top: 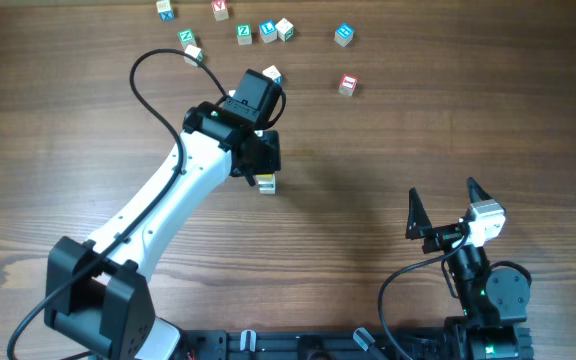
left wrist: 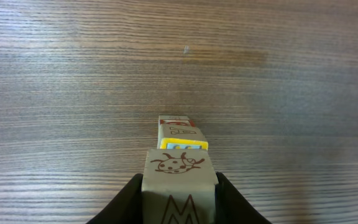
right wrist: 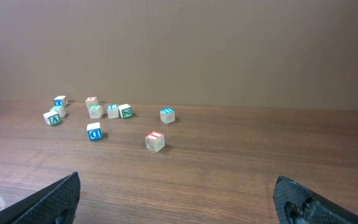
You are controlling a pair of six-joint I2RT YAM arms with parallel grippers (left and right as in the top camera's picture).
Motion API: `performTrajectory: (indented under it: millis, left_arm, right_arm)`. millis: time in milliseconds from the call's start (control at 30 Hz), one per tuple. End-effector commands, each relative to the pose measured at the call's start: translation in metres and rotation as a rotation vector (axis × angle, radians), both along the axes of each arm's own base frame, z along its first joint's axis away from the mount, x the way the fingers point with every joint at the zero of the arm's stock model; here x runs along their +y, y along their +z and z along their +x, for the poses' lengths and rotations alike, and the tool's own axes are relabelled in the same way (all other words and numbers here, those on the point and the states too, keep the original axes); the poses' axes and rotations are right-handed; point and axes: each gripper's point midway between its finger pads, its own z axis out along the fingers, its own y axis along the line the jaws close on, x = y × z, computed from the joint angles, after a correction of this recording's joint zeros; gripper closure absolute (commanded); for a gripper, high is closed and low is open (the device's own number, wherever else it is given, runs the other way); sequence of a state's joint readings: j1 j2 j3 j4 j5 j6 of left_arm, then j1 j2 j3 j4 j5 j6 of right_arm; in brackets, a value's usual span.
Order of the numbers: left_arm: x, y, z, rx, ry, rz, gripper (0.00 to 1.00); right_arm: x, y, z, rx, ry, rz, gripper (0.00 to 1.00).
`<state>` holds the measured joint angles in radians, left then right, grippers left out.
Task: Form a tower
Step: 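Lower the M block onto the top of the stack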
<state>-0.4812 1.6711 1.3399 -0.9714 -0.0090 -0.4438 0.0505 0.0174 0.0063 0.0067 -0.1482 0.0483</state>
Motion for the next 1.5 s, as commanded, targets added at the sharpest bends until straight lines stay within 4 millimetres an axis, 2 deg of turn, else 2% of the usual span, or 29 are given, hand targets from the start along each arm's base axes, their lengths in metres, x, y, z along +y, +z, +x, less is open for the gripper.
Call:
performTrajectory:
  millis: [0,400,567,800,933,1200,1467]
  left_arm:
    - [-0.002,-0.001,0.003,-0.002,-0.044,0.000,0.71]
    - [-0.003,-0.003,0.004,-0.006,-0.045,-0.003,0.71]
    - [-0.010,-0.008,-0.002,-0.003,-0.071,0.002,0.71]
    - [-0.009,-0.009,-0.002,-0.008,-0.070,0.014,0.71]
    - [-0.007,-0.017,-0.006,0.005,-0.072,0.022,0.70]
    - [-0.008,-0.017,-0.002,-0.011,-0.070,0.016,0.68]
    - [-0.008,-0.017,-0.004,-0.005,-0.071,0.019,0.59]
  right_arm:
    - [-0.001,0.002,0.000,-0.007,-0.009,0.007,0.01]
    - [-0.001,0.002,0.000,-0.008,-0.009,0.007,0.01]
    - [-0.001,0.002,0.000,-0.008,-0.009,0.006,0.00]
    - [-0.001,0.002,0.000,-0.007,-0.009,0.007,0.00]
    - [-0.001,0.002,0.000,-0.008,-0.009,0.007,0.00]
    - [-0.001,0.002,0.000,-0.008,-0.009,0.007,0.00]
    - [-0.001,0.002,0.000,-0.008,-0.009,0.007,0.00]
